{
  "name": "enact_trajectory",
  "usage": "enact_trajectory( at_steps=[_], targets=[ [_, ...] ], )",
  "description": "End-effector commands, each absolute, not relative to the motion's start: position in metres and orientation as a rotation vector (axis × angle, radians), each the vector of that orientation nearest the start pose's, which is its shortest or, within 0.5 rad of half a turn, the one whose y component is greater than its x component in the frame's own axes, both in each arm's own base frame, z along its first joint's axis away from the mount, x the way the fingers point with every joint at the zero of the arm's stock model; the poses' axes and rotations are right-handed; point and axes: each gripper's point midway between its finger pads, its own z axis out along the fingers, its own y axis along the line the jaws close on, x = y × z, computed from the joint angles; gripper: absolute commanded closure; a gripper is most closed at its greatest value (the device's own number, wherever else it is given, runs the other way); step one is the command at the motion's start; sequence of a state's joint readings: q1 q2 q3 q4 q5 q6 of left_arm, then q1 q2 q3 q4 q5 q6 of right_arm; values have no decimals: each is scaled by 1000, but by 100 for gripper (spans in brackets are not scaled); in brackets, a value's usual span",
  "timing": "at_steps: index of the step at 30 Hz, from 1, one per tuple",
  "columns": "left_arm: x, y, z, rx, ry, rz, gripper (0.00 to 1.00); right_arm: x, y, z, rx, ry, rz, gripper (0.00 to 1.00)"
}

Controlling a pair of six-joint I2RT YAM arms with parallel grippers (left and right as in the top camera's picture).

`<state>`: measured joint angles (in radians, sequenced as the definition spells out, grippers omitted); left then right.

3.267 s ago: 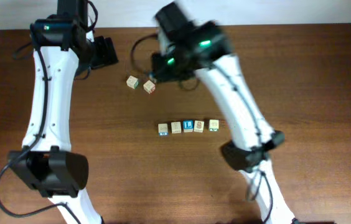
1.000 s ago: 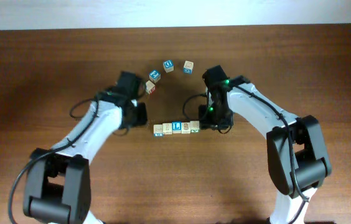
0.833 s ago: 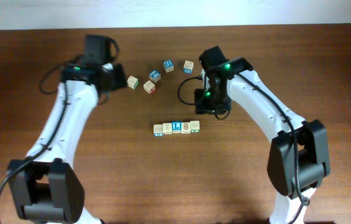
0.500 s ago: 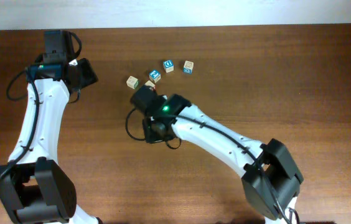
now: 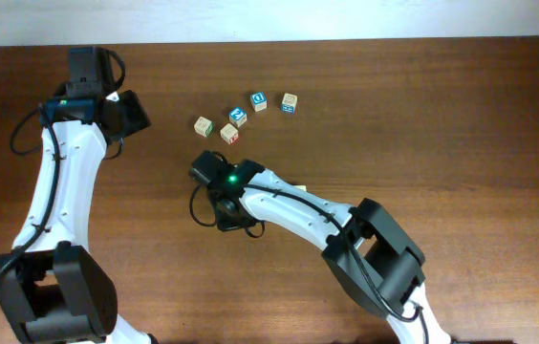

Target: Rotate 5 blocks

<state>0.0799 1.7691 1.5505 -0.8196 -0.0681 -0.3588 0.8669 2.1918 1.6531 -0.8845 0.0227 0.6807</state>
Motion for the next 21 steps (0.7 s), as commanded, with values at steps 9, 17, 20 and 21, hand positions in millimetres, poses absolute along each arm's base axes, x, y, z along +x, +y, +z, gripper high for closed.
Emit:
enact_trajectory(
  at_steps=[9,17,20,21],
  targets=[
    [449,45,146,-575,2595,-21,45,310,342,11,-251,2935,93,96],
    [448,45,145,-576,2599,-21,46,321,337,12,-215,2922,105,96],
    [448,45,145,-576,2599,-20,46,322,338,12,-217,2916,111,96],
    [448,45,145,-576,2599,-20,46,322,338,12,-218,2917,112,96]
  ],
)
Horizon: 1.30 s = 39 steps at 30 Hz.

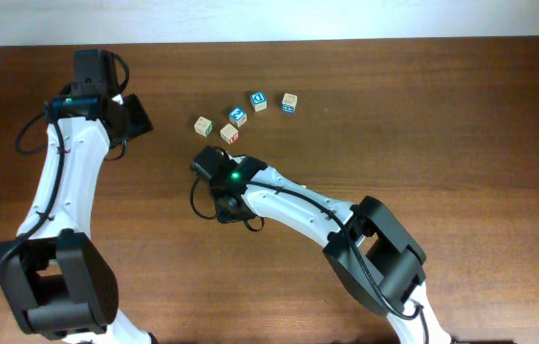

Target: Rotate 5 blocks

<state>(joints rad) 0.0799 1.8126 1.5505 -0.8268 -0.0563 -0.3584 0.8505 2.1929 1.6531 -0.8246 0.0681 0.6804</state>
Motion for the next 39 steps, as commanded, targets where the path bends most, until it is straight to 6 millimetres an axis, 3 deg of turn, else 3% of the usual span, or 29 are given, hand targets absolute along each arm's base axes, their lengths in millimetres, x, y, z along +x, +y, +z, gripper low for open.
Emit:
enact_trajectory(
  at_steps=[1,4,7,8,9,11,15,18,20,22,24,27,33,36,39],
  targets=[
    [448,45,145,-576,2599,-21,46,321,340,12,-244,2920,123,96],
    [446,40,146,-569,2609,-54,49,318,355,30,-344,2928,223,95],
    [438,29,161,-548,2611,-137,51,327,358,105,-366,2865,281,95],
    [427,22,166,-536,2634,-146,52,333,349,136,-369,2845,289,95],
    [420,16,166,-525,2659,-148,52,338,338,154,-364,2835,288,95],
    [405,-1,160,-485,2736,-148,56,346,306,175,-378,2861,326,95],
    [381,-40,145,-291,2863,-133,62,349,249,158,-422,3026,472,95],
    [367,-47,137,-262,2921,-120,69,345,225,139,-458,3086,616,95],
    [358,-47,118,-259,2956,-122,74,341,209,123,-440,3123,728,96],
    [358,-64,101,-140,2956,-259,75,337,198,112,-445,3128,828,95],
    [355,-69,88,-134,2956,-301,74,339,185,95,-379,3141,846,95],
    [347,-68,68,-133,2984,-296,71,340,193,66,-311,3078,998,95],
    [347,-67,42,-124,3002,-288,84,327,187,21,-177,3111,966,95],
    [349,-71,25,-98,3028,-300,86,327,187,9,-177,3086,967,95],
    [355,-94,21,42,2997,-397,90,329,183,6,-161,3076,968,95]
  ],
)
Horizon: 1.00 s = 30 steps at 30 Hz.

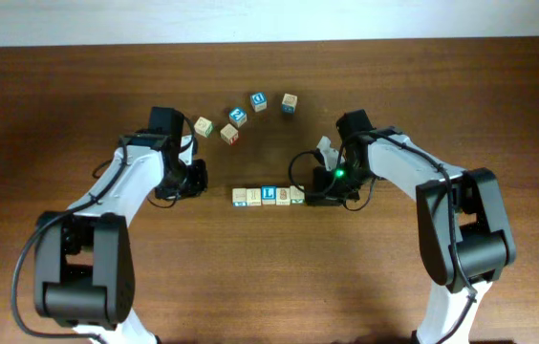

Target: Rotate 5 blocks

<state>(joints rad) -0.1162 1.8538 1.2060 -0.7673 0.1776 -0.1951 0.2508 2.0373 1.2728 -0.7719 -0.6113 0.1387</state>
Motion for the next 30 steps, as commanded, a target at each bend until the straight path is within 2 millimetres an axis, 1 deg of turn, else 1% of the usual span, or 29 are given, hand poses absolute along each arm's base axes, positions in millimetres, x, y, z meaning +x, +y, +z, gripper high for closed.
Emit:
enact_trajectory(
  at_steps=[1,3,6,8,9,13,15,18,20,21,23,30],
  targets=[
    [356,-98,21,63,2990,-398,92,331,180,7,-145,3069,974,96],
    [355,-105,21,115,2986,-399,92,335,176,7,-126,3060,973,95],
    [355,-114,19,153,2981,-401,93,339,176,7,-107,3048,976,96],
    [353,-114,16,153,2990,-402,98,340,177,7,-105,3043,977,95],
    [352,-115,14,153,2996,-412,100,340,177,7,-107,3040,977,95],
    [347,-124,14,156,3002,-501,100,342,177,7,-83,3038,978,96],
    [347,-124,14,117,3010,-504,100,345,178,6,-38,3034,981,96],
    [338,-125,8,35,3038,-531,100,345,178,6,-41,3029,987,96],
    [337,-129,7,5,3037,-568,100,346,179,6,-43,3025,987,95],
    [339,-137,10,12,3017,-645,100,347,179,7,-44,3022,987,96],
    [340,-141,12,-2,3006,-686,100,347,179,6,-47,3018,987,95],
    [342,-143,13,-16,2999,-696,100,349,179,8,-43,3002,1021,96]
  ],
)
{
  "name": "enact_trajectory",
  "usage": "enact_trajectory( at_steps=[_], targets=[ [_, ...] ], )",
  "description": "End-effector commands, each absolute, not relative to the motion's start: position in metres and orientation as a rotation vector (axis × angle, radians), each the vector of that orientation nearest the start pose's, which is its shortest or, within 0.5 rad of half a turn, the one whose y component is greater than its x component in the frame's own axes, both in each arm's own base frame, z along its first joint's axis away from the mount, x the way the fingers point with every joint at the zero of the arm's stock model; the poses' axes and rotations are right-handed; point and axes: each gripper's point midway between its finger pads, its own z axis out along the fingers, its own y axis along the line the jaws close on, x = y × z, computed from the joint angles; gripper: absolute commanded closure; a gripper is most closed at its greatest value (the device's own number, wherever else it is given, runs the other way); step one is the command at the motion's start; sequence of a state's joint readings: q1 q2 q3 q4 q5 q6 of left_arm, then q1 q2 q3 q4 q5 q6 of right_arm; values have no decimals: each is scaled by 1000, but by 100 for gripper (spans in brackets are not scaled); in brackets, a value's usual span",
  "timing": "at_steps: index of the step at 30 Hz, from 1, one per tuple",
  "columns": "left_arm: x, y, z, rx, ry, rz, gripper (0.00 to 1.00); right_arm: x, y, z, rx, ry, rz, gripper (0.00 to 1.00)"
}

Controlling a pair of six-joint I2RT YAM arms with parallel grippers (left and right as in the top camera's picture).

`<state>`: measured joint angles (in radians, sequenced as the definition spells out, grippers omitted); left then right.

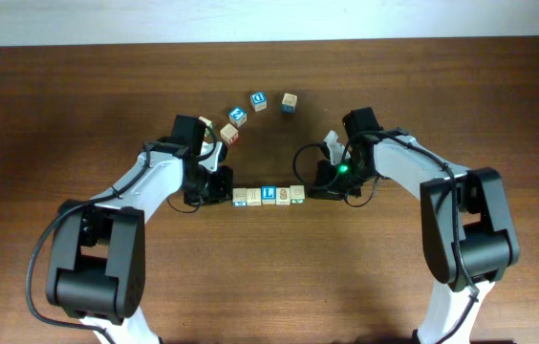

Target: Rotate 5 blocks

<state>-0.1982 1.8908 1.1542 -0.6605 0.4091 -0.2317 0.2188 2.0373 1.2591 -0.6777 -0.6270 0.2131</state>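
Note:
A short row of several lettered blocks [269, 195] lies side by side in the middle of the table. My left gripper [218, 187] sits low at the row's left end, right next to the outermost block [240, 197]. At the right end block [297, 194] is my right gripper [316, 185], just as close. From above, the dark fingers of both hide whether they are open or shut. Several loose blocks lie behind the row: one [229, 135] near the left arm, one [238, 116], one [259, 99] and one [290, 101].
The left arm [160, 172] comes in from the lower left, and partly covers a loose block [205, 124] at the back. From the lower right the right arm [413, 167] curves in. The brown table [394, 76] ends at a pale strip along the far side.
My left gripper has moved right, from a short way off the row to its left end. The right gripper has shifted slightly at the right end. The row and the loose blocks lie where they were.
At first the right arm reached across to the middle left of the table, the left gripper was at the far back left, and no row showed. Later a row of blocks lay in the middle with a gripper on each side. Now both grippers flank its ends.

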Motion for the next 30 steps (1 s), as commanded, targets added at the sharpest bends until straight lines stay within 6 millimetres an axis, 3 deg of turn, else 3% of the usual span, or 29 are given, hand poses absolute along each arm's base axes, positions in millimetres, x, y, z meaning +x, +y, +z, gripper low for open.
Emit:
enact_trajectory(
  at_steps=[1,13,19,30],
  targets=[
    [342,-143,13,-16,2999,-700,100,349,179,8,-43,3002,1021,95],
    [342,-146,15,-11,2990,-729,100,349,188,15,-60,2972,1108,96],
    [343,-146,15,-10,2989,-729,100,343,203,16,-128,2969,1121,95],
    [343,-146,15,-8,2985,-729,100,340,203,14,-88,2996,1108,95]
  ],
)
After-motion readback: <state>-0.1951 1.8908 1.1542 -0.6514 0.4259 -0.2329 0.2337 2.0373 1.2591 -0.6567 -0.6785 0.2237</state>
